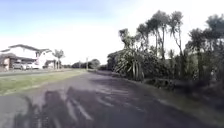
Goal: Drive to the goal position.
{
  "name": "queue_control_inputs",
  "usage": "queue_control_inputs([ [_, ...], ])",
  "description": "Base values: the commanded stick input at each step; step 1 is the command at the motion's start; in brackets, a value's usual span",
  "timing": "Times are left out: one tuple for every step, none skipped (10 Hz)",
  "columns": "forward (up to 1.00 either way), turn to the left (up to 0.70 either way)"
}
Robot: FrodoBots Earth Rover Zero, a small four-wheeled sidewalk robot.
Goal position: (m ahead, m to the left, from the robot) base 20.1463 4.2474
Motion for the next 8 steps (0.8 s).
queue_control_inputs([
  [1.00, 0.00],
  [1.00, 0.00],
  [1.00, 0.00],
  [1.00, 0.00],
  [1.00, 0.16],
  [1.00, 0.27],
  [1.00, 0.27],
  [1.00, 0.27],
])
